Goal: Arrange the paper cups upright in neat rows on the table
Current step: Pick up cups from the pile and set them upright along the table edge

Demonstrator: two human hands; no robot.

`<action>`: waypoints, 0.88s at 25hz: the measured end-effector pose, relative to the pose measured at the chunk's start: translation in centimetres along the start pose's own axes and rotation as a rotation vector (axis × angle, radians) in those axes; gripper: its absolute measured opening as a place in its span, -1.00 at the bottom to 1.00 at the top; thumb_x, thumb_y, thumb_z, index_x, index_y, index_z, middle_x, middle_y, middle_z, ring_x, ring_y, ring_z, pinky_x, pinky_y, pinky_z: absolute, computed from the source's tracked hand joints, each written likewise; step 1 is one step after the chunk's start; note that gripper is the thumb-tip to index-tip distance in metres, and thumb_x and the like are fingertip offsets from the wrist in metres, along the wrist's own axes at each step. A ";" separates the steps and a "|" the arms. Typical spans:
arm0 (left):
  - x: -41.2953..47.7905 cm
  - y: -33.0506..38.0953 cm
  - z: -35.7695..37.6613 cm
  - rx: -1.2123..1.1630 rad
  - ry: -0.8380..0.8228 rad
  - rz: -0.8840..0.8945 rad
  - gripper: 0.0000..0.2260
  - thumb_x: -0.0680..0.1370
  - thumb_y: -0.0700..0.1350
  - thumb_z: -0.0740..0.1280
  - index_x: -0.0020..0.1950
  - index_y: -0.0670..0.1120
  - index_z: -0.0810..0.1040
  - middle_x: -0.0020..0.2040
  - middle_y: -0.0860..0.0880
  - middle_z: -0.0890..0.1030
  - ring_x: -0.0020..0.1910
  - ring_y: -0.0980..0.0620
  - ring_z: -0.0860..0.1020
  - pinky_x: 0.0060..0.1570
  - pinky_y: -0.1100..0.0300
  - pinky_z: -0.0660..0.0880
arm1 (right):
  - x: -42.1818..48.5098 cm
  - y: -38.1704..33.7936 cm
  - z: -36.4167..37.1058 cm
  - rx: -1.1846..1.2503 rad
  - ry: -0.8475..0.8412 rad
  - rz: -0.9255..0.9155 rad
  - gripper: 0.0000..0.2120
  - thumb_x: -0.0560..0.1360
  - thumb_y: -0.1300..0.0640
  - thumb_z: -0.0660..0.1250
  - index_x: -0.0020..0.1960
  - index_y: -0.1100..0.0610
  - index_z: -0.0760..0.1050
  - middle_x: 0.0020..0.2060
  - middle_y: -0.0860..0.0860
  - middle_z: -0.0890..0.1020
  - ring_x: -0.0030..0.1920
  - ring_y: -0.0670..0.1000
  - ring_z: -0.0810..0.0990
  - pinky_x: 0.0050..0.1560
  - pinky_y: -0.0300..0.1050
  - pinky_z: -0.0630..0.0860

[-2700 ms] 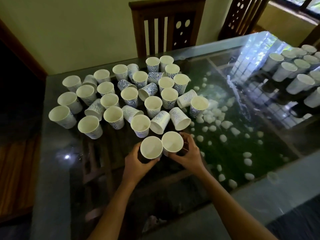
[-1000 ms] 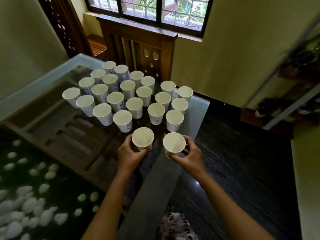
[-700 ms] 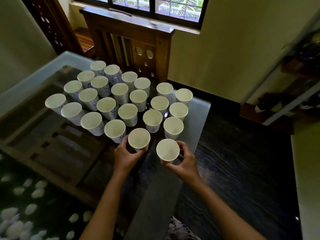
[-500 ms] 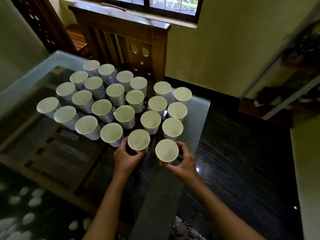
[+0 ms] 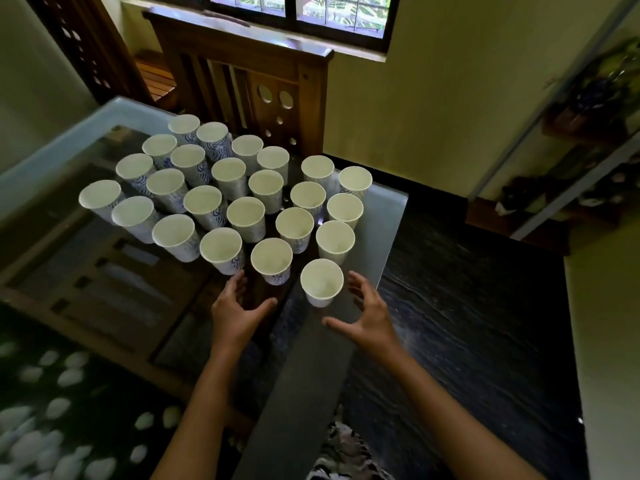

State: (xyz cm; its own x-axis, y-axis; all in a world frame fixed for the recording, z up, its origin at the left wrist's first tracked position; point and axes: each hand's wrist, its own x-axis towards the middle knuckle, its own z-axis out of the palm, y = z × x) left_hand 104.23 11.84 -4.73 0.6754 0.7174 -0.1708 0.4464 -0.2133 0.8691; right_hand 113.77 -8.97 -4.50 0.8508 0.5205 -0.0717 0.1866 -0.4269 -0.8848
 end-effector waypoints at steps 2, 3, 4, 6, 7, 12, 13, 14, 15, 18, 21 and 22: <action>-2.3 -0.3 -1.1 0.000 0.015 -0.011 -0.33 0.31 -0.14 0.54 0.37 -0.09 0.37 0.28 -0.15 0.49 0.25 -0.06 0.46 0.26 -0.04 0.42 | -1.9 -0.2 -0.7 -0.026 0.022 -0.008 -0.14 0.23 0.06 0.59 0.41 0.09 0.24 0.26 -0.01 0.42 0.21 -0.12 0.41 0.11 -0.52 0.30; -3.6 -0.3 -1.6 0.008 0.028 -0.006 -0.37 0.33 -0.14 0.53 0.35 -0.10 0.38 0.27 -0.14 0.49 0.25 -0.06 0.46 0.26 -0.03 0.42 | -2.9 -0.4 -0.9 -0.031 0.039 -0.017 -0.16 0.24 0.05 0.58 0.41 0.09 0.25 0.27 0.00 0.43 0.21 -0.11 0.42 0.12 -0.46 0.32; -5.4 -0.4 -2.4 0.021 0.042 0.011 -0.40 0.34 -0.13 0.52 0.34 -0.10 0.40 0.26 -0.13 0.50 0.24 -0.05 0.47 0.25 -0.03 0.43 | -4.3 -0.6 -1.1 -0.039 0.051 -0.036 -0.18 0.25 0.06 0.58 0.41 0.09 0.26 0.27 0.01 0.43 0.20 -0.09 0.43 0.13 -0.40 0.35; -9.6 -0.9 -4.3 0.093 0.092 0.065 -0.43 0.36 -0.11 0.51 0.32 -0.11 0.42 0.24 -0.12 0.52 0.22 -0.04 0.49 0.24 -0.02 0.44 | -7.4 -1.2 -1.0 -0.071 0.056 -0.107 -0.23 0.28 0.07 0.56 0.39 0.12 0.29 0.25 0.05 0.46 0.20 -0.06 0.45 0.16 -0.30 0.39; -12.0 -1.3 -5.3 0.150 0.129 0.087 -0.44 0.36 -0.11 0.51 0.32 -0.12 0.42 0.24 -0.11 0.52 0.21 -0.04 0.49 0.24 -0.01 0.44 | -9.0 -1.6 -0.6 -0.092 0.041 -0.153 -0.26 0.29 0.08 0.55 0.38 0.14 0.31 0.24 0.06 0.47 0.20 -0.05 0.46 0.17 -0.25 0.40; -24.4 -4.7 -11.5 0.317 0.219 0.113 -0.45 0.41 -0.11 0.46 0.36 -0.13 0.39 0.29 -0.11 0.48 0.28 -0.04 0.44 0.29 0.11 0.35 | -15.9 -5.7 4.5 -0.205 -0.185 -0.405 -0.39 0.37 0.17 0.49 0.34 0.20 0.35 0.25 0.11 0.46 0.22 -0.07 0.40 0.25 -0.18 0.39; -26.9 -5.8 -13.3 0.315 0.243 0.083 -0.46 0.42 -0.13 0.45 0.36 -0.13 0.38 0.31 -0.11 0.46 0.30 -0.04 0.41 0.31 0.11 0.33 | -17.4 -7.2 6.3 -0.224 -0.272 -0.456 -0.41 0.39 0.16 0.46 0.36 0.18 0.33 0.28 0.09 0.43 0.22 -0.10 0.38 0.24 -0.26 0.35; -29.0 -6.7 -15.0 0.299 0.260 0.053 -0.47 0.43 -0.14 0.44 0.37 -0.14 0.37 0.32 -0.12 0.45 0.32 -0.04 0.39 0.33 0.07 0.32 | -18.7 -8.5 8.0 -0.251 -0.351 -0.500 -0.42 0.42 0.13 0.43 0.38 0.15 0.31 0.31 0.06 0.41 0.23 -0.10 0.38 0.23 -0.30 0.33; -30.4 -7.6 -16.2 0.289 0.276 0.029 -0.47 0.44 -0.14 0.43 0.37 -0.14 0.37 0.32 -0.13 0.44 0.32 -0.06 0.39 0.33 0.05 0.33 | -19.5 -9.5 9.3 -0.283 -0.416 -0.545 -0.43 0.45 0.10 0.40 0.40 0.12 0.29 0.34 0.04 0.38 0.25 -0.07 0.40 0.23 -0.29 0.33; -36.3 -11.2 -21.5 0.305 0.452 -0.074 -0.48 0.43 -0.14 0.44 0.36 -0.14 0.39 0.30 -0.15 0.46 0.30 -0.10 0.42 0.28 0.08 0.35 | -23.7 -13.7 15.1 -0.370 -0.668 -0.734 -0.46 0.51 0.07 0.32 0.44 0.11 0.24 0.40 0.02 0.29 0.35 -0.03 0.33 0.36 -0.17 0.32; -40.7 -14.1 -25.4 0.290 0.588 -0.176 -0.48 0.41 -0.15 0.46 0.34 -0.16 0.42 0.28 -0.18 0.49 0.27 -0.13 0.45 0.28 0.08 0.34 | -26.9 -17.1 20.0 -0.439 -0.775 -0.867 -0.45 0.53 0.06 0.29 0.46 0.11 0.20 0.42 0.02 0.25 0.39 -0.03 0.29 0.39 -0.14 0.28; -42.2 -15.1 -26.7 0.289 0.640 -0.208 -0.49 0.40 -0.16 0.47 0.32 -0.17 0.43 0.26 -0.19 0.51 0.25 -0.13 0.47 0.28 0.09 0.33 | -28.1 -18.0 21.8 -0.459 -0.811 -0.894 -0.44 0.53 0.05 0.28 0.47 0.10 0.17 0.43 0.02 0.24 0.40 -0.02 0.26 0.38 -0.18 0.23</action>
State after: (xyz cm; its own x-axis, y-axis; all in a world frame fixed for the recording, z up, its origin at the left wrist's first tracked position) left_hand 53.29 2.53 1.75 0.1241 0.9903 0.0630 0.7249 -0.1338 0.6758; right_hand 75.77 0.19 3.45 -0.1655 0.9844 0.0595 0.8214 0.1710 -0.5441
